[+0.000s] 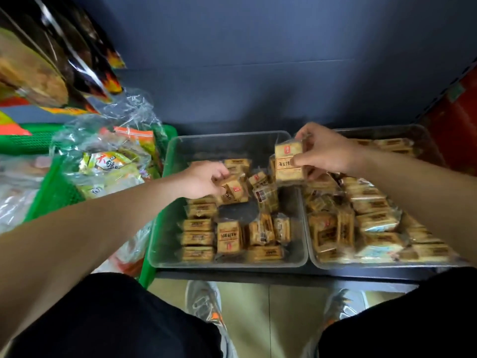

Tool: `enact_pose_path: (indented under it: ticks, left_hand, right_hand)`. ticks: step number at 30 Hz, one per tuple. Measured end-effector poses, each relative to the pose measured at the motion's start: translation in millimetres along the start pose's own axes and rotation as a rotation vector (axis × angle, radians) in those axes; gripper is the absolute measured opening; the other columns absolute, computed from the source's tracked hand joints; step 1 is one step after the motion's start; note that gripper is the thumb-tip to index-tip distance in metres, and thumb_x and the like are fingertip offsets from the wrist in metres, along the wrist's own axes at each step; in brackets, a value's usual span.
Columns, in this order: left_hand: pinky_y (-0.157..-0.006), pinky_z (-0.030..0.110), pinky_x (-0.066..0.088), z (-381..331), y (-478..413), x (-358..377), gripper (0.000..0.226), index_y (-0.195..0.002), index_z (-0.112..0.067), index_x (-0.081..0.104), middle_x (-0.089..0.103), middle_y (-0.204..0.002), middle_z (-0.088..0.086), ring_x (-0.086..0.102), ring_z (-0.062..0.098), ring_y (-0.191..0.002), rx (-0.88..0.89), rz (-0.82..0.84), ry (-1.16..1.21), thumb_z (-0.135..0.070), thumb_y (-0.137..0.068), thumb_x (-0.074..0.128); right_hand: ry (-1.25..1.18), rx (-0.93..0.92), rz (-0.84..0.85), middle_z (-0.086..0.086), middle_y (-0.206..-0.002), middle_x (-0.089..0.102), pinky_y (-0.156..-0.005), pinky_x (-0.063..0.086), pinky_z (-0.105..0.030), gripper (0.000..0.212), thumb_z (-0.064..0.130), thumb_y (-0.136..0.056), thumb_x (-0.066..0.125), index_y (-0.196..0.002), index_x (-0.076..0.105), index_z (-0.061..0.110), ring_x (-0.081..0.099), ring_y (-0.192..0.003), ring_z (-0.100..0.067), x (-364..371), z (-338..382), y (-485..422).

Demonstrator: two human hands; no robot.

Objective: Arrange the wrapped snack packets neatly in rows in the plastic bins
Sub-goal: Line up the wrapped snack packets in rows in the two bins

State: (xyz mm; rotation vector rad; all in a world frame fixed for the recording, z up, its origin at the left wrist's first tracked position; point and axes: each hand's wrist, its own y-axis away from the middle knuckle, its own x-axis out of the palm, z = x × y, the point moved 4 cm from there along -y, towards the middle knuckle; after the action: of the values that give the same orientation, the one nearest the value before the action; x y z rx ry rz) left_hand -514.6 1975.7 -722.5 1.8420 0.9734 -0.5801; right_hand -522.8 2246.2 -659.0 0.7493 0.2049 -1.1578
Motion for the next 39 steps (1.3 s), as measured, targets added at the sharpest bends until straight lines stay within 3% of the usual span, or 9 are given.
enact_pose_path:
  ticks: [6, 11, 18, 20, 25, 29, 32, 34, 39]
  left_hand:
    - [-0.090, 0.028, 0.048, -8, -28, 25, 0.038, -0.122, -0.029, 0.064, 0.065, -0.121, -0.010, 0.062, 0.011, -0.108, 0.101, -0.027, -0.069, -0.026, -0.087, 0.078]
    - [-0.092, 0.031, 0.051, -10, -32, 35, 0.033, -0.117, -0.031, 0.062, 0.066, -0.117, -0.012, 0.062, 0.011, -0.105, 0.158, -0.094, -0.100, -0.028, -0.088, 0.077]
    - [-0.081, 0.032, 0.059, -5, -21, 51, 0.032, -0.114, -0.028, 0.059, 0.062, -0.122, -0.007, 0.063, 0.017, -0.109, 0.242, -0.114, -0.483, -0.028, -0.087, 0.076]
    - [-0.086, 0.032, 0.056, -7, -19, 39, 0.031, -0.112, -0.030, 0.060, 0.060, -0.122, -0.009, 0.060, 0.015, -0.110, 0.190, -0.118, -0.382, -0.037, -0.087, 0.076]
    - [-0.096, 0.030, 0.049, -28, 8, -12, 0.051, -0.132, -0.031, 0.057, 0.066, -0.119, -0.019, 0.066, 0.001, -0.104, 0.136, -0.040, 0.242, -0.045, -0.086, 0.075]
    - [-0.089, 0.020, 0.052, -46, 23, -14, 0.042, -0.125, -0.032, 0.058, 0.071, -0.108, -0.018, 0.070, -0.003, -0.095, 0.201, -0.067, 0.352, -0.031, -0.087, 0.078]
    - [-0.085, 0.026, 0.052, -35, 20, -13, 0.034, -0.113, -0.030, 0.065, 0.071, -0.100, -0.015, 0.069, 0.004, -0.089, 0.176, -0.181, 0.249, -0.028, -0.084, 0.081]
    - [-0.083, 0.031, 0.051, -14, 14, -2, 0.034, -0.112, -0.030, 0.067, 0.069, -0.100, -0.013, 0.066, 0.011, -0.091, 0.108, -0.140, 0.089, -0.031, -0.082, 0.082]
    - [-0.085, 0.032, 0.051, 7, 0, 27, 0.051, -0.132, -0.031, 0.061, 0.066, -0.116, -0.010, 0.062, 0.013, -0.098, 0.048, -0.070, -0.130, -0.037, -0.085, 0.080]
  right_hand:
    - [-0.063, 0.007, 0.130, -0.003, -0.107, 0.064, -0.068, 0.063, -0.030, 0.060, 0.001, -0.088, 0.072, -0.136, 0.048, 0.026, 0.072, -0.088, -0.018, 15, -7, -12]
    - [-0.099, -0.004, 0.169, -0.001, -0.105, 0.071, -0.073, 0.062, -0.028, 0.041, 0.003, -0.090, 0.070, -0.126, 0.060, 0.021, 0.074, -0.088, -0.013, 20, -9, -16]
    - [-0.009, -0.044, 0.176, 0.003, -0.106, 0.072, -0.081, 0.060, -0.032, 0.029, 0.017, -0.086, 0.078, -0.111, 0.066, 0.024, 0.071, -0.096, -0.013, 19, -7, -15]
    - [0.051, -0.068, 0.156, 0.006, -0.103, 0.073, -0.084, 0.054, -0.029, 0.029, 0.019, -0.083, 0.080, -0.108, 0.067, 0.026, 0.068, -0.097, -0.011, 19, -3, -15]
    - [0.035, -0.117, 0.145, 0.002, -0.104, 0.072, -0.090, 0.053, -0.031, 0.036, 0.017, -0.078, 0.086, -0.108, 0.067, 0.022, 0.068, -0.099, -0.014, 21, 5, -18]
    - [0.017, -0.170, 0.137, -0.001, -0.104, 0.071, -0.090, 0.056, -0.035, 0.041, 0.016, -0.075, 0.088, -0.110, 0.066, 0.020, 0.068, -0.100, -0.017, 34, 15, -23]
    - [0.038, -0.181, 0.102, 0.005, -0.101, 0.072, -0.084, 0.052, -0.027, 0.044, 0.027, -0.081, 0.085, -0.117, 0.061, 0.022, 0.068, -0.095, -0.010, 39, 17, -24]
    - [0.074, -0.163, 0.066, 0.007, -0.101, 0.072, -0.086, 0.049, -0.027, 0.041, 0.036, -0.087, 0.078, -0.122, 0.060, 0.024, 0.066, -0.095, -0.008, 34, 12, -26]
    - [0.210, -0.157, 0.073, 0.009, -0.093, 0.069, -0.077, 0.046, -0.023, 0.029, 0.031, -0.092, 0.072, -0.118, 0.065, 0.021, 0.065, -0.094, -0.010, 27, -4, -30]
